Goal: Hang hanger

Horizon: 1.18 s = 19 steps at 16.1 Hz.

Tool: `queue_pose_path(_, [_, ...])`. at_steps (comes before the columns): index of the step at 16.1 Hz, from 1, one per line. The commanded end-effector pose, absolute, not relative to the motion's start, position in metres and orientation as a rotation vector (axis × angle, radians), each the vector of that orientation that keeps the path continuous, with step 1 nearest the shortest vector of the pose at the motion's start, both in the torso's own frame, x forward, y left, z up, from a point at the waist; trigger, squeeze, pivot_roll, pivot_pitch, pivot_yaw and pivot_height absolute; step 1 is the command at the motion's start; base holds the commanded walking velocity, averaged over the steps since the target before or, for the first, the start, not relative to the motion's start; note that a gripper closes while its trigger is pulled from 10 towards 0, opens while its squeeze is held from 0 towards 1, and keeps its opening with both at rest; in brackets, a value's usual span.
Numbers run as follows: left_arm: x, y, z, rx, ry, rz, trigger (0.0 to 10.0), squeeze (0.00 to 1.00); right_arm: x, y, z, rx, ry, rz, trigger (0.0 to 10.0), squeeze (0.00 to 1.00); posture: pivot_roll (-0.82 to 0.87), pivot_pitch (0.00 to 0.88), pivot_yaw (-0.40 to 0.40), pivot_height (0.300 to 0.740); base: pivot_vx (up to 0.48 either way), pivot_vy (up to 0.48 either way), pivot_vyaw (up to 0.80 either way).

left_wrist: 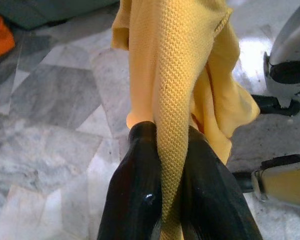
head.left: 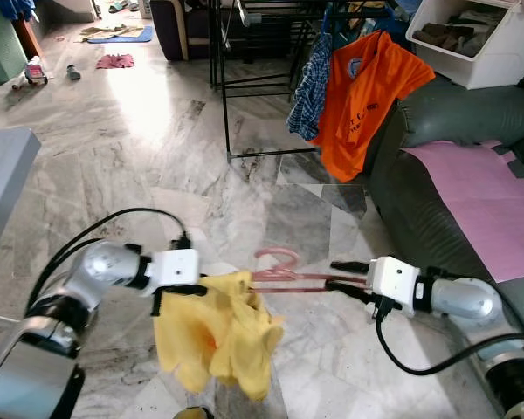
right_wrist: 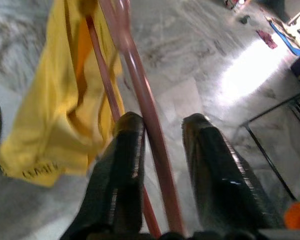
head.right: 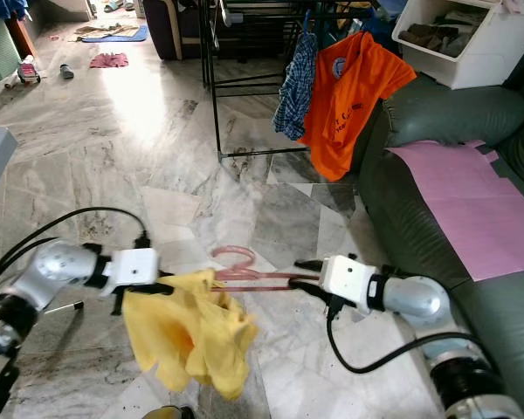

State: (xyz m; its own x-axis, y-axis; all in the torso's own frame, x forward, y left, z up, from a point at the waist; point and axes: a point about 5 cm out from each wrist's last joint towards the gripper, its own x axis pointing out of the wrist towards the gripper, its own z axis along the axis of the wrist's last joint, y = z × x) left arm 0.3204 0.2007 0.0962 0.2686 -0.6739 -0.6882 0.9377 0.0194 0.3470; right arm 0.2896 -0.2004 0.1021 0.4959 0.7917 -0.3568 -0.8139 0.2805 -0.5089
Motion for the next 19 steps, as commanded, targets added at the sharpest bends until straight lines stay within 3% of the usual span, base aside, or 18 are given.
queue_pose_path(1, [0.321,0.205,0.104,0.868,0.338,-1.277,0.0,0.00,0.295,-0.209,0.109,-0.736,0.024,1.030,10.0,1.00,0.01,0.061,-0.025,0.740,0.000,0.000,0.00])
queue_pose_path(5, [0.314,0.213,0.100,0.834,0.340,-1.258,0.0,0.00,0.307,-0.215,0.116,-0.817,-0.009,0.936,10.0,1.00,0.02,0.060,-0.028,0.740,0.000,0.000,0.00])
queue_pose_path(12, [0.311,0.221,0.100,0.800,0.359,-1.213,0.0,0.00,0.336,-0.236,0.150,-0.911,-0.159,0.537,10.0,1.00,0.02,0.055,-0.015,0.740,0.000,0.000,0.00])
queue_pose_path(15, [0.311,0.224,0.099,0.768,0.366,-1.181,0.0,0.00,0.339,-0.241,0.156,-0.895,-0.196,0.434,10.0,1.00,0.01,0.051,-0.010,0.740,0.000,0.000,0.00])
queue_pose_path(19, [0.314,0.234,0.095,0.589,0.375,-0.973,0.0,0.00,0.347,-0.253,0.162,-0.685,-0.201,0.195,10.0,1.00,0.02,0.042,-0.005,0.740,0.000,0.000,0.00])
